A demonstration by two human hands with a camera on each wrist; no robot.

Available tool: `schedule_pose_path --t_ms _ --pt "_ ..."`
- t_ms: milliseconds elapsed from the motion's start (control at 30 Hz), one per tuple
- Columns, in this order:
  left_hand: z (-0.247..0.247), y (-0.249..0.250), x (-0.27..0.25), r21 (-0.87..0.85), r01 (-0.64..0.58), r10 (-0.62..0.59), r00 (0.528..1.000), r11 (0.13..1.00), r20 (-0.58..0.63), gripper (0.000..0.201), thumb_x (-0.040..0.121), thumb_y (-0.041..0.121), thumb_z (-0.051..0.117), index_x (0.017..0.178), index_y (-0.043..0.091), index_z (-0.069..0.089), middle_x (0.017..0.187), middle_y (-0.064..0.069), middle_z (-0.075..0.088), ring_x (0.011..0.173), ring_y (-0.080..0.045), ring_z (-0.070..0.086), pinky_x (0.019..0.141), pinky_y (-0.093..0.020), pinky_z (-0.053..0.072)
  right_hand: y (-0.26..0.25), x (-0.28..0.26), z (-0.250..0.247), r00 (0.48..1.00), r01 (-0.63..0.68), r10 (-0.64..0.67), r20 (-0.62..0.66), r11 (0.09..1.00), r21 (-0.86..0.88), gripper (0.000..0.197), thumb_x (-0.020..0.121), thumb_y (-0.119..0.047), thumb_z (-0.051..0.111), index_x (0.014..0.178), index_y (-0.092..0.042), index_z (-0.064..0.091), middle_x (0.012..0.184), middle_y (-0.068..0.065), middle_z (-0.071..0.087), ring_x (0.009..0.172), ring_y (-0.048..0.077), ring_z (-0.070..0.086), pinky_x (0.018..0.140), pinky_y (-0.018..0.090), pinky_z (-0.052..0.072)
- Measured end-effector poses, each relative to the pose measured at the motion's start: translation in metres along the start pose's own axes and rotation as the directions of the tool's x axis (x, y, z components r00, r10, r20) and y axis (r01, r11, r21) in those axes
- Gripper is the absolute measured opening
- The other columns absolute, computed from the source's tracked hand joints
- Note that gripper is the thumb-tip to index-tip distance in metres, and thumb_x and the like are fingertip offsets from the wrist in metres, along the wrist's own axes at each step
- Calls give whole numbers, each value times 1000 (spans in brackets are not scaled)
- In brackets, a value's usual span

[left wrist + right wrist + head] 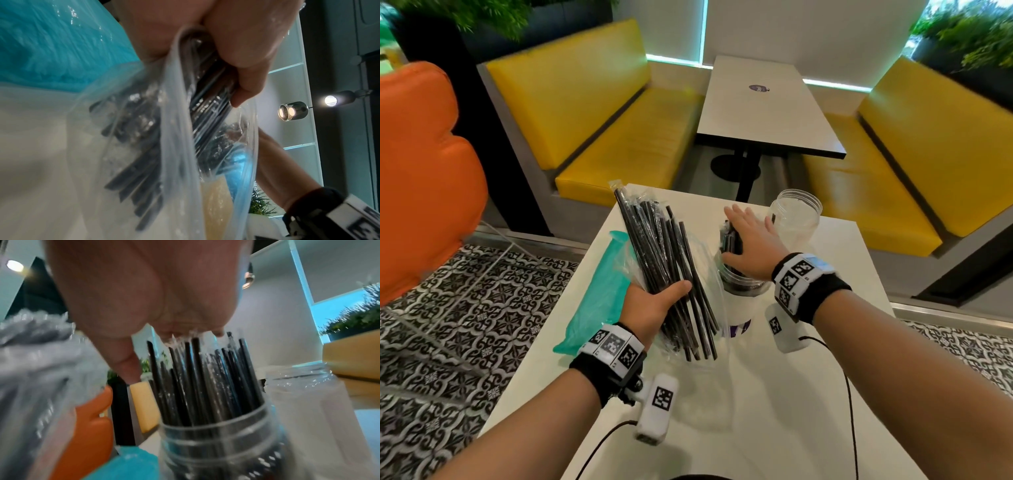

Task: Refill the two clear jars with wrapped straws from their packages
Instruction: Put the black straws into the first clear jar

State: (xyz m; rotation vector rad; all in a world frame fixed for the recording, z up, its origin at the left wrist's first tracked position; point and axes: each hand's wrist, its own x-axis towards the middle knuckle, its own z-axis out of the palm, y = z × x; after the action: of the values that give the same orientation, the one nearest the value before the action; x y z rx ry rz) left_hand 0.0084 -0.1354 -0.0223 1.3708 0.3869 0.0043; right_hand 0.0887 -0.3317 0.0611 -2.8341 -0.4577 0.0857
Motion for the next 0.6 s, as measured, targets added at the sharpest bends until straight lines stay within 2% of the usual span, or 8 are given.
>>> schedule_pose_path --t_ms 67,133,200,233,300,400,500,600 --pt "-1 -1 1 -4 9 -9 1000 1000 -5 74 52 39 93 118 16 70 108 -5 78 100 -26 75 95 -52 57 -12 -8 -13 970 75 -36 -240 985 156 75 80 -31 64 148 -22 34 154 4 34 144 25 22 117 42 16" --pt "-1 -1 2 -11 17 -18 1000 1000 -15 77 51 40 93 119 14 69 109 -6 78 100 -26 75 95 -53 57 -29 -18 -24 884 251 -63 -464 900 357 45 75 -25 62 119 -18 58 114 -3 58 107 9 50 92 24 39" --pt "1 0 2 -12 13 -13 1000 1000 2 61 62 30 92 117 12 69 107 -8 78 99 -27 75 94 -53 57 -49 -28 -30 949 237 -96 -300 846 477 19 83 -22 63 101 -16 62 91 -8 61 73 -4 52 69 13 42" --pt "3 2 0 -4 -1 1 1000 1000 17 56 65 28 91 115 13 70 106 -8 78 98 -27 75 94 -53 57 -56 -30 -28 983 170 -118 -141 873 458 19 87 -26 64 102 -16 63 91 -8 62 69 -4 54 66 15 43" --pt "6 3 -1 34 -54 54 998 998 25 59 62 34 92 115 20 70 109 -5 78 103 -25 74 96 -52 56 -62 -30 -17 995 67 -89 46 933 353 44 86 -47 66 116 -16 61 106 -5 62 81 4 58 73 23 47" --pt "9 8 -4 87 -150 147 988 985 39 59 64 32 90 118 25 67 116 0 75 110 -20 71 99 -49 55 -67 -32 -12 996 -32 -4 92 920 390 70 75 -61 72 125 -16 53 108 -8 56 90 7 55 70 17 44" --pt "10 11 -8 170 -212 194 974 962 116 71 60 42 86 126 25 65 119 2 74 113 -18 69 101 -49 54 -68 -33 -12 983 -111 19 180 850 515 47 78 -45 78 110 -25 49 84 -20 50 73 -7 49 51 0 37" --pt "8 12 -11 239 -229 197 969 944 149 71 59 49 86 124 29 65 116 3 74 112 -18 69 100 -49 54 -70 -34 -11 986 -120 28 165 806 580 48 75 -43 81 106 -27 49 90 -16 59 76 -5 53 62 2 43"
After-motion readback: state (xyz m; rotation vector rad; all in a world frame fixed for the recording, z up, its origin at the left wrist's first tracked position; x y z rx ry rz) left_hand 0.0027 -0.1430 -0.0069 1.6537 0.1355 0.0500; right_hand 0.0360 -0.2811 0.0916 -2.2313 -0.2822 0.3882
